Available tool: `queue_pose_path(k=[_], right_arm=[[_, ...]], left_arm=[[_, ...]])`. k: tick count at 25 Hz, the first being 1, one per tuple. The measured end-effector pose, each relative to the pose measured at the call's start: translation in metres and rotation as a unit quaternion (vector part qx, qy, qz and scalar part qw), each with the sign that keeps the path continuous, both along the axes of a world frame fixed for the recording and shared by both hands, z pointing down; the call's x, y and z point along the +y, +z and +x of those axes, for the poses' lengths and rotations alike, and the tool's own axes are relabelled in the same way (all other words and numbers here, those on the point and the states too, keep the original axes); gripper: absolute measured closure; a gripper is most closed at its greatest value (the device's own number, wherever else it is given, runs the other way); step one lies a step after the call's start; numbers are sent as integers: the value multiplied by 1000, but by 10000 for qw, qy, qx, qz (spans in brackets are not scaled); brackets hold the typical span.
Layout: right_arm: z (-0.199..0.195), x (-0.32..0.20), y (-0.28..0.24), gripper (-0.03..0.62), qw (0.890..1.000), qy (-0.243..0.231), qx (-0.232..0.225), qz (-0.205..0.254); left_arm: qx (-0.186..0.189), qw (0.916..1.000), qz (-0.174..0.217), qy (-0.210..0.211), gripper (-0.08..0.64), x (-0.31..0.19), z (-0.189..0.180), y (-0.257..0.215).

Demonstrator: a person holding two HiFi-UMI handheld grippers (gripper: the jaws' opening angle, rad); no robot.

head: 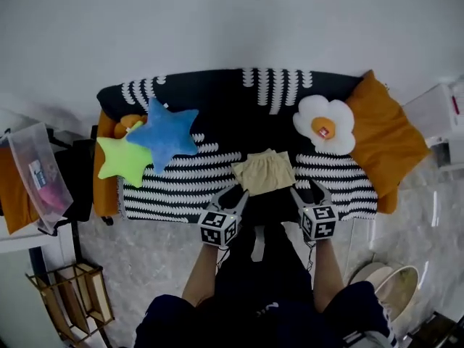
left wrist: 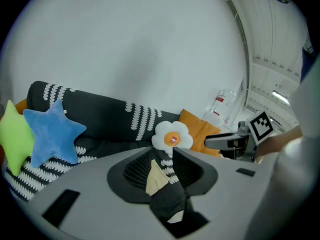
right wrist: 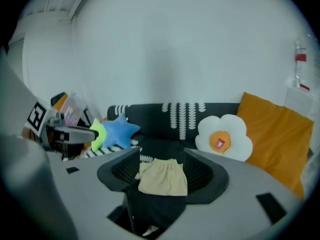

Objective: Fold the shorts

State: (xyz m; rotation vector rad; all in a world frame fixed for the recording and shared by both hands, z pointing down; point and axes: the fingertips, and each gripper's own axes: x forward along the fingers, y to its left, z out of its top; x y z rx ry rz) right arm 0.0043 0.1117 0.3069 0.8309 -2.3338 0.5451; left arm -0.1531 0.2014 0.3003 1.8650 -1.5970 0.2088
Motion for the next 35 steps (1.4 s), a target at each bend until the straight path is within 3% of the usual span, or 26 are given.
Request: queue_pose_path(k=[3, 7, 12, 17, 21, 25, 30, 35], right_arm=[[-3, 4, -28, 318, 9991, 224, -341, 119], [-8, 13, -62, 316, 9976, -52, -288, 620], [-10, 11, -112, 313, 9909, -15, -305, 1309], [-22, 6, -178, 318, 9756, -5, -599, 2111], [-31, 7, -238, 318, 9563, 139, -968, 2754], [-38, 19, -294, 319, 9338, 239, -1192, 3366], [-41, 30, -334, 319, 9174, 240, -1455, 3697], [-41, 30, -349, 319, 9080, 203, -1623, 3858]], left_arm=[[-8, 9996, 293, 48, 431, 1, -1, -23], [-121, 9967, 807, -49, 431, -1, -11, -64], [-515, 9867, 1536, 118, 434, -11, -25, -126], [-770, 9697, 2310, 197, 434, -19, -36, -197], [-1021, 9545, 2786, 294, 434, -20, -41, -244], [-1035, 9387, 3233, 601, 434, -14, -40, -288], [-1216, 9157, 3825, 187, 434, -2, -48, -337], [-1274, 9031, 4091, -290, 436, 2, -56, -351]])
